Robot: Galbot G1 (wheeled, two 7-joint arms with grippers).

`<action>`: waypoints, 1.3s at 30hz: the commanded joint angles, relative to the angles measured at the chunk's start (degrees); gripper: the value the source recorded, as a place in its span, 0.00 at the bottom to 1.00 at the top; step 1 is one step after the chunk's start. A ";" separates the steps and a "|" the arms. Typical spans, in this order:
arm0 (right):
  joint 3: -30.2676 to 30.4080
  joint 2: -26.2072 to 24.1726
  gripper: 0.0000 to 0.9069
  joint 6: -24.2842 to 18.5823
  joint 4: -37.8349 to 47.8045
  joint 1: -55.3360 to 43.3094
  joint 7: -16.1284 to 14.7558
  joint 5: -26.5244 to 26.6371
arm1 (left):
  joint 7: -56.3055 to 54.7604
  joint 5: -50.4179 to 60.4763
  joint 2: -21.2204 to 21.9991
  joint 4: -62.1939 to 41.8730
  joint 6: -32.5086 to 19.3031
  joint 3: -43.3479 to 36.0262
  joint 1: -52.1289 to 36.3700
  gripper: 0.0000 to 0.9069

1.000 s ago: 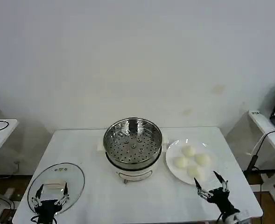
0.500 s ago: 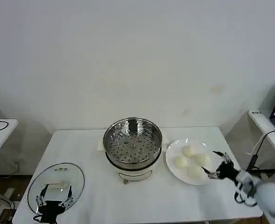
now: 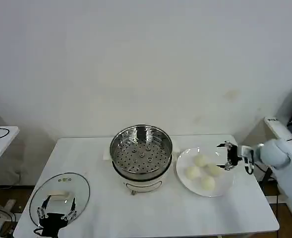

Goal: Take steamed baozi put them in steamer then cover it.

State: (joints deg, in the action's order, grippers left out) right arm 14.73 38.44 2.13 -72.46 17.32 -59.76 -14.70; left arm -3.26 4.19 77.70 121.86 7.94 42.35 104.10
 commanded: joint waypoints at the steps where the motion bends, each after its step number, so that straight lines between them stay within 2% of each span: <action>1: 20.29 5.07 1.00 -1.65 11.74 -16.94 -5.19 -0.94 | 0.63 0.87 -0.17 -0.09 0.17 1.14 0.30 1.00; 3: 23.19 6.48 1.00 -1.31 12.66 -17.59 -4.34 0.88 | 0.65 0.86 -0.29 0.19 0.19 1.41 0.56 1.00; 6: 24.80 8.66 1.00 -1.16 13.85 -17.60 -3.53 0.57 | 0.79 0.93 -0.47 0.62 0.29 1.84 0.70 1.00; 22: 23.88 14.40 1.00 -0.84 20.17 -15.66 -1.73 -2.09 | 0.75 1.64 -0.56 0.23 -0.07 3.56 1.52 1.00; 34: 22.77 19.30 1.00 -2.25 26.00 -15.47 -0.14 -4.01 | 0.75 1.80 -0.80 -0.63 -0.17 4.04 1.29 1.00; 36: 22.92 19.70 0.97 -2.31 26.25 -15.37 -0.20 -4.18 | 0.76 1.82 -0.82 -0.81 -0.17 4.15 1.20 1.00; 37: 23.03 19.97 0.90 -2.24 26.44 -15.34 -0.19 -4.33 | 0.76 1.81 -0.85 -0.92 -0.17 4.18 1.10 1.00; 39: 22.99 20.30 0.86 -2.24 26.76 -15.36 -0.16 -4.61 | 0.75 1.82 -0.87 -1.00 -0.17 4.19 0.97 1.00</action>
State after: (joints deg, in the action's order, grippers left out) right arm 37.18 56.87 0.04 -47.92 2.19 -60.11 -18.99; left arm -2.50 5.95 76.87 121.24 7.79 46.47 105.23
